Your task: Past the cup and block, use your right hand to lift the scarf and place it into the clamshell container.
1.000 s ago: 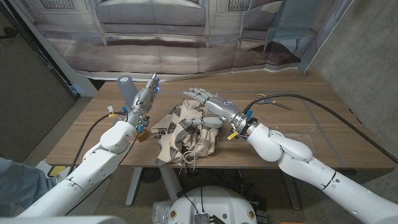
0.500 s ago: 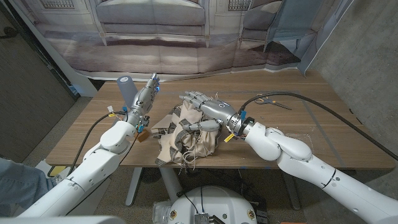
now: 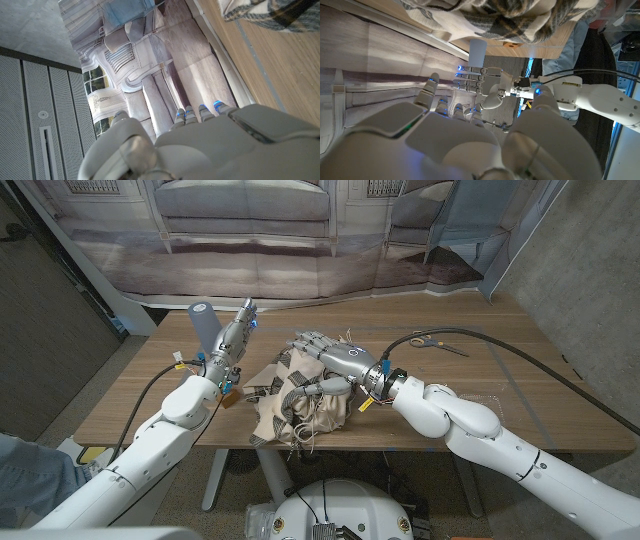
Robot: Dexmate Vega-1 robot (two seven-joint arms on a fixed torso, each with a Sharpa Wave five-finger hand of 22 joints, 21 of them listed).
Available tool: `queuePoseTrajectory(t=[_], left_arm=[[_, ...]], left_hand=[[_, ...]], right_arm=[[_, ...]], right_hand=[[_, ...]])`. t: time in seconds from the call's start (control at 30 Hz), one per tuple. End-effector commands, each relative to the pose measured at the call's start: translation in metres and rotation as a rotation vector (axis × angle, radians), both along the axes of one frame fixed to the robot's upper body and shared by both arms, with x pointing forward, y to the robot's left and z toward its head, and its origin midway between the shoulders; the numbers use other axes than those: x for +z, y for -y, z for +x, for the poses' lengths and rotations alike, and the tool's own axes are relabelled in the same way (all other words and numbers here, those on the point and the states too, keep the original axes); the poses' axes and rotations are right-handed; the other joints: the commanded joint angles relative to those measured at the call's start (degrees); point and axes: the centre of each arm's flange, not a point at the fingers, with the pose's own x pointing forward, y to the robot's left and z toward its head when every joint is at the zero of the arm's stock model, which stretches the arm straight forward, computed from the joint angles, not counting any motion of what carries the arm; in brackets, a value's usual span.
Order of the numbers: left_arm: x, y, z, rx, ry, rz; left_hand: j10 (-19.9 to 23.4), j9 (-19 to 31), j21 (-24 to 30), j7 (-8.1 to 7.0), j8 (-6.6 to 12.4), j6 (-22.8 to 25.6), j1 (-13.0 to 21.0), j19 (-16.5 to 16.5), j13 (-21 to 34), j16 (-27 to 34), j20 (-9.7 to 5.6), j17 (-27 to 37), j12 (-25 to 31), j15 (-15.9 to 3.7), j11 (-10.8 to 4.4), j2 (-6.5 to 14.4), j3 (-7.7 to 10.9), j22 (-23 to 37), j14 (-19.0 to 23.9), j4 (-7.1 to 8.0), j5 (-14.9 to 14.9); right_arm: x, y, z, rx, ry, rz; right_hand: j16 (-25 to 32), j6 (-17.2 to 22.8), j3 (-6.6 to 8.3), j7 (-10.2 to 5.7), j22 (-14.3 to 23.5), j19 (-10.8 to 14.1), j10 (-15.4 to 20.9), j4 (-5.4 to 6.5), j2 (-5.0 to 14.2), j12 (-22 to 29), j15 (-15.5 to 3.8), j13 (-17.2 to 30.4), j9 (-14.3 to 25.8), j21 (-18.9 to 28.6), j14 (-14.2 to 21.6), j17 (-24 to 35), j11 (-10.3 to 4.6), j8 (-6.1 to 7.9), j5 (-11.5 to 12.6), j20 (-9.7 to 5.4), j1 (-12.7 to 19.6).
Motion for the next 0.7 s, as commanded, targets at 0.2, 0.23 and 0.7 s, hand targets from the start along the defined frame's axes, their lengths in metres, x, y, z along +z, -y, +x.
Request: queuePoseTrajectory(t=[0.2, 0.23, 0.7], left_arm=[[0.001, -0.001, -0.003, 0.014, -0.007, 0.009], [0.001, -0.001, -0.003, 0.019, -0.005, 0.005], [0.0, -0.003, -0.002, 0.021, -0.014, 0.003]], left_hand=[[0.16, 0.2, 0.05, -0.1, -0.27, 0.39, 0.9, -5.76, 0.15, -0.16, 0.7, 0.25, -0.05, 0.38, 0.35, 0.14, -0.63, 0.23, -0.41, 0.0, -0.25], [0.12, 0.2, 0.05, -0.08, -0.29, 0.33, 0.9, -5.76, 0.15, -0.16, 0.71, 0.25, -0.07, 0.43, 0.34, 0.15, -0.64, 0.23, -0.4, 0.0, -0.25], [-0.35, 0.21, 0.01, -0.03, -0.35, 0.26, 0.97, -5.91, 0.17, -0.24, 0.77, 0.26, -0.27, 0.76, 0.9, 0.22, -0.83, 0.23, -0.62, 0.04, -0.28]], right_arm=[[-0.004, -0.003, 0.008, -0.044, -0.017, -0.062], [-0.004, -0.003, 0.008, -0.045, -0.017, -0.065], [-0.006, -0.007, 0.014, -0.059, -0.02, -0.122]], right_hand=[[0.43, 1.06, -0.24, -0.39, 0.16, -0.59, 0.54, -0.05, -0.4, 0.48, 0.73, 0.15, 0.18, -0.32, -0.07, 0.23, 0.42, 0.46, 0.61, 0.32, 0.39], [0.43, 1.26, -0.27, -0.55, 0.16, -0.6, 0.58, -0.04, -0.41, 0.51, 0.67, 0.15, 0.17, -0.31, -0.09, 0.23, 0.44, 0.53, 0.67, 0.32, 0.4], [0.71, 2.57, -0.76, -0.95, 0.23, -0.13, 2.05, 0.02, -0.67, 1.21, -0.21, 0.13, 0.16, 0.03, 0.57, 0.2, -0.36, 0.87, 1.63, 0.3, 0.58]])
